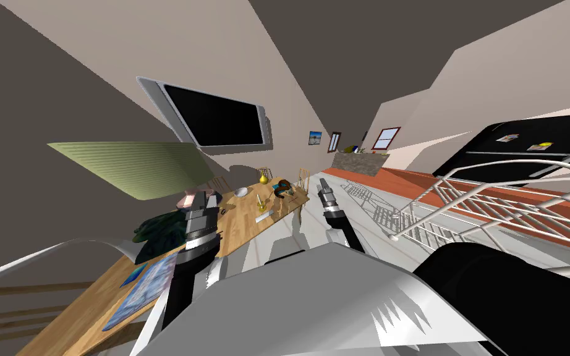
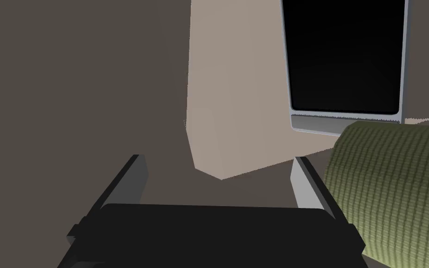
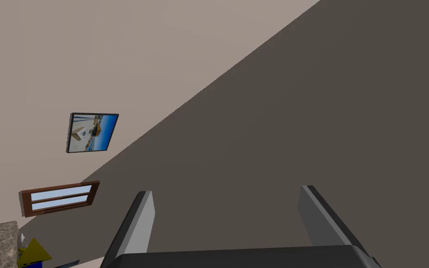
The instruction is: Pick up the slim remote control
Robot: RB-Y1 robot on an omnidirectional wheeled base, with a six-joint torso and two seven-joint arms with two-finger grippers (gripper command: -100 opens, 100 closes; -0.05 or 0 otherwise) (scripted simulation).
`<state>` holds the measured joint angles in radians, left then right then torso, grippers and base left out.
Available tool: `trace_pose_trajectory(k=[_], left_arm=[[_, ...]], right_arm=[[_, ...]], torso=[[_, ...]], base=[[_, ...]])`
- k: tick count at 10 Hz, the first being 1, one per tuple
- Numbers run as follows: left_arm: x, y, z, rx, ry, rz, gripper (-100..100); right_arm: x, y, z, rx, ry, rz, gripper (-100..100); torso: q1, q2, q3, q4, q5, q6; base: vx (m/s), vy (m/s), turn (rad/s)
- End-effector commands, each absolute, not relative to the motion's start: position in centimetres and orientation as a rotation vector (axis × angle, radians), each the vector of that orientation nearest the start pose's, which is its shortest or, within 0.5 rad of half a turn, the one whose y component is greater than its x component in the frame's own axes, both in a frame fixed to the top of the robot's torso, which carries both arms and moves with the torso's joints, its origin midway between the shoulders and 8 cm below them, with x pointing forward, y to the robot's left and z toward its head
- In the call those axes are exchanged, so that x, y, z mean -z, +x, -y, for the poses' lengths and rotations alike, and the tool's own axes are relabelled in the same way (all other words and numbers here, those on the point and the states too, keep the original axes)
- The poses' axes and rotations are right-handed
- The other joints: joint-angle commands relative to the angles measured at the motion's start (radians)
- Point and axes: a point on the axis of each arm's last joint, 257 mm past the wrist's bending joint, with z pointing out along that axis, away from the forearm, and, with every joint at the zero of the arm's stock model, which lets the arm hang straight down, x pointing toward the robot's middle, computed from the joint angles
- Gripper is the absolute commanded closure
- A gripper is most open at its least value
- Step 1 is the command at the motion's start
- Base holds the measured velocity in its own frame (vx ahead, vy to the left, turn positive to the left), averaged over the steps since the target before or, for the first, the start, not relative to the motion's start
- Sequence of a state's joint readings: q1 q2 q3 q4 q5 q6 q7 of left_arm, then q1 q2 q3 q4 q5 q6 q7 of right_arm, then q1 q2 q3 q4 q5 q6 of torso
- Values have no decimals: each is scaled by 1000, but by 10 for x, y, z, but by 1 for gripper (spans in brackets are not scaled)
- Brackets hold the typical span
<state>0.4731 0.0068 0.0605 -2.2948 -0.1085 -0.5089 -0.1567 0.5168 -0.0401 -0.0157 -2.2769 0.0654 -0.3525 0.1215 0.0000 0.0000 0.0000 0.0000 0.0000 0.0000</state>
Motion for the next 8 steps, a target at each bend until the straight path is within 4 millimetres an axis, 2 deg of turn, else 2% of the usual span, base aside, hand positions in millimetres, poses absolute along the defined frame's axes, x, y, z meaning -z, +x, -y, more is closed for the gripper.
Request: trace_pose_trajectory(k=[1, 6, 7, 8], left_arm=[[-32, 350, -283, 1035, -485, -724, -100], [7, 385, -310, 973, -566, -870, -100], [9, 386, -311, 969, -574, -877, -100], [20, 395, -321, 947, -606, -910, -100]], right_arm=[[13, 366, 283, -1083, 664, -824, 0], [13, 366, 283, -1083, 664, -824, 0], [13, 366, 283, -1084, 664, -824, 0], [13, 366, 283, -1083, 664, -824, 0]], torso=[[0, 0, 0, 0, 0, 0], [-6, 3, 2, 1, -1, 0], [-6, 3, 1, 1, -1, 1], [-4, 2, 1, 1, -1, 0]], base=[[-24, -37, -159], [-50, -92, -157], [-26, -62, -53], [-16, -57, -112]])
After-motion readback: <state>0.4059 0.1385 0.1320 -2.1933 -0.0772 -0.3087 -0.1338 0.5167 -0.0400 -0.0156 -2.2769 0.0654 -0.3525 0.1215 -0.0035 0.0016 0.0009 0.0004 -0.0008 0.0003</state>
